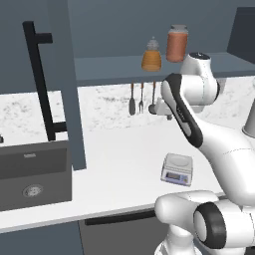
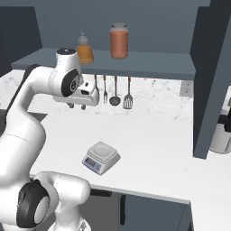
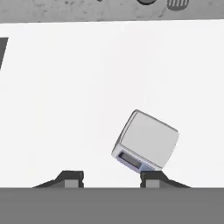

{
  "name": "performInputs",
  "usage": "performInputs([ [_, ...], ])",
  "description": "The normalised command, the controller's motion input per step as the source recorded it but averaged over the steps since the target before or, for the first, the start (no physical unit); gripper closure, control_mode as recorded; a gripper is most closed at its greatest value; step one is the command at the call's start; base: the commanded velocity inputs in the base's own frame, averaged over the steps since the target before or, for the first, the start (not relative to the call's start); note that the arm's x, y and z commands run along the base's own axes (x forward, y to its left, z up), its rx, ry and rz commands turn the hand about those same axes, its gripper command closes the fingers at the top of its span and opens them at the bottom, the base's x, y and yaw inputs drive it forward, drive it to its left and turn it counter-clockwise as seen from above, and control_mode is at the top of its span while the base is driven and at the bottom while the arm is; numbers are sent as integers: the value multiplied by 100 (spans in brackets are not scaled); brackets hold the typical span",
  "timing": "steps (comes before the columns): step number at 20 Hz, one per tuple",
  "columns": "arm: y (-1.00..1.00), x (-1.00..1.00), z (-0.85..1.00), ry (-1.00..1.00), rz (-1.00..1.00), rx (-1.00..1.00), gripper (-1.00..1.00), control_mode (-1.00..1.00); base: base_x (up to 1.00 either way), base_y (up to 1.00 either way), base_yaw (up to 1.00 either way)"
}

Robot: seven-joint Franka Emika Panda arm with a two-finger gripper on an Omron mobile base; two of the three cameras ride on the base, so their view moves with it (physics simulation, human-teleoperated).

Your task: Pick the honey bottle and place it on the digital scale for weighing, and close the cabinet.

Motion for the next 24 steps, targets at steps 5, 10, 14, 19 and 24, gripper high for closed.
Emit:
performInputs([
  [5, 0, -21, 0, -1, 0, 0, -100, -100, 0, 0, 0],
  [10, 0, -47, 14, -23, 0, 0, -100, -100, 0, 0, 0],
  [14, 0, -44, 50, -30, 0, 0, -100, -100, 0, 0, 0],
  [19, 0, -41, 72, -33, 0, 0, -100, -100, 0, 0, 0],
  [24, 0, -22, 83, -19, 0, 0, -100, -100, 0, 0, 0],
])
